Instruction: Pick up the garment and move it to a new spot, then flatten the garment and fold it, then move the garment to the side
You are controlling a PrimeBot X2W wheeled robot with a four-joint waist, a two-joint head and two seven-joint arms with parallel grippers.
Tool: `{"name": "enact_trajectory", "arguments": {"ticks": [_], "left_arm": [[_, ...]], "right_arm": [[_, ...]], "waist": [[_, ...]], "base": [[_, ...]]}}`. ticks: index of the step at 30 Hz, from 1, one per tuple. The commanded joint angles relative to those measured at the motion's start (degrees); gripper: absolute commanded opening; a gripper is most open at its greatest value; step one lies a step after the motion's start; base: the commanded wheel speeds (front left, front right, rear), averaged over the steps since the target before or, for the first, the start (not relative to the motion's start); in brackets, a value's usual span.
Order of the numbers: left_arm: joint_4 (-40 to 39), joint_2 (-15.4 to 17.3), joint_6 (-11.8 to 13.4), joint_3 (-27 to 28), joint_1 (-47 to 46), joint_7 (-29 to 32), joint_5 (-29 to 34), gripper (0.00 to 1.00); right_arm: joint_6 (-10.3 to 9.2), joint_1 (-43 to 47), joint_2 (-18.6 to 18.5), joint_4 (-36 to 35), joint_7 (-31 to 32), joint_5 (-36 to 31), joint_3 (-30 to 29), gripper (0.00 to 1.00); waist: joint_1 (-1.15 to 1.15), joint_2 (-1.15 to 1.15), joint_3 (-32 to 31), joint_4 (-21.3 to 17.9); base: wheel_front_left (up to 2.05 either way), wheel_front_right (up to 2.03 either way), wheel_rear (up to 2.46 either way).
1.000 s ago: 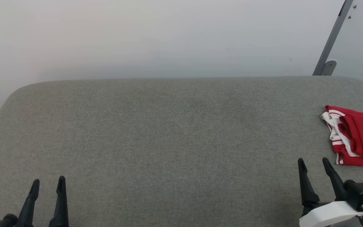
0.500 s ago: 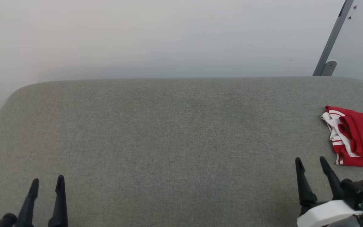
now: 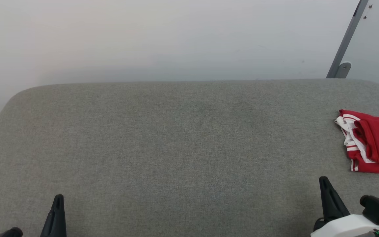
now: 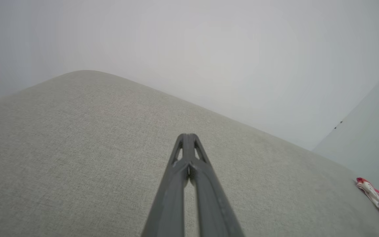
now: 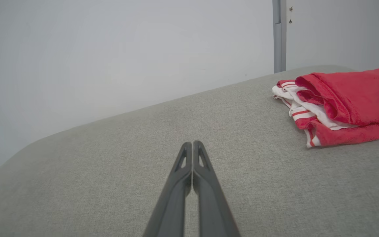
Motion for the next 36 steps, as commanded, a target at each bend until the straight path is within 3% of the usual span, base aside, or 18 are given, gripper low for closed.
{"name": "enact_trajectory", "arguments": {"ticks": [1,20,36], "left_arm": [[-0.5,0.2,0.0,0.4,-2.0,0.6,-2.4,0.0],[2.1,-1.7,-0.1,1.0,-6.3,5.3,-17.7,0.0],[3.6,-2.9,-0.1,1.4,-8.9,8.3,-27.2,0.0]], "right_arm": [[0.0,-1.8,-0.1,-0.8,0.6,2.7,-0.2,0.0],[0.0,-4.0,0.3,-0.6,4.5,20.8,-0.9,0.0],[0.0,-5.3,0.6,-0.4,7.0,31.9,-1.4,0.0]], "waist": [[0.0,0.0,0.0,0.0],[0.0,0.0,0.5,-0.2],[0.0,0.0,0.8,-0.4]], "base": [[0.0,0.0,0.0],[0.0,0.0,0.0],[0.0,0.0,0.0]]}}
